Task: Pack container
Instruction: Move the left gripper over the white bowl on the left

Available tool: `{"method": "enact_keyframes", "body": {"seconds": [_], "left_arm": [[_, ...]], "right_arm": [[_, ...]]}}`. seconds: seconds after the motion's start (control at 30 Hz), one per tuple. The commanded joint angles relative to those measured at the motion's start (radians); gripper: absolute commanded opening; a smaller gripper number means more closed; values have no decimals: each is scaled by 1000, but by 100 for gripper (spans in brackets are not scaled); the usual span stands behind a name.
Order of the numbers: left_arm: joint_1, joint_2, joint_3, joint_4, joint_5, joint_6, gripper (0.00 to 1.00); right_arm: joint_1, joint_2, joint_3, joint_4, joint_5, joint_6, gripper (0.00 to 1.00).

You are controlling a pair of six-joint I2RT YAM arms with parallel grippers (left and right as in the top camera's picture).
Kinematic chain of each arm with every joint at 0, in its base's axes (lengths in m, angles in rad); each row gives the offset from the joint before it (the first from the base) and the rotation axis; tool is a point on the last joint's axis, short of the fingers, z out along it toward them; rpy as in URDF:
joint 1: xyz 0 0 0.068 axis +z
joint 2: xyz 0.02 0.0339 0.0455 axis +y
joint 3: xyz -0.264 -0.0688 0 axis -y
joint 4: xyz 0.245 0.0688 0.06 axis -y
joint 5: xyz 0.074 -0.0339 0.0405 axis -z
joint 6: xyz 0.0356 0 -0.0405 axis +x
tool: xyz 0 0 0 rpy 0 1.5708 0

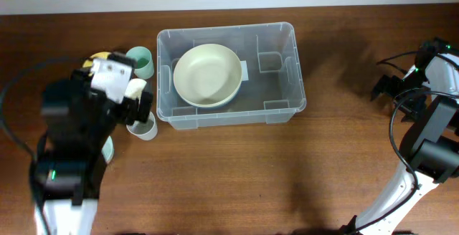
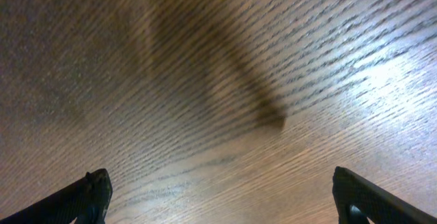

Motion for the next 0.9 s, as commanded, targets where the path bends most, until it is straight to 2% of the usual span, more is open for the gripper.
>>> {"method": "enact_keyframes", "body": {"seconds": [0.0, 0.17, 0.27, 0.43, 0.87], "left_arm": [[18, 92, 62, -47, -176, -132, 100], [132, 264, 266, -275, -177, -249, 100], [207, 347, 367, -390, -174, -278, 100], [265, 416, 385, -401, -174, -278, 100], [277, 568, 384, -420, -177, -278, 100]], "right_arm": [[-6, -17, -3, 1, 2, -7, 99], [-6, -17, -3, 1, 2, -7, 99], [-6, -17, -3, 1, 2, -7, 99], [-6, -17, -3, 1, 2, -7, 99], [-6, -17, -3, 1, 2, -7, 99]]}}
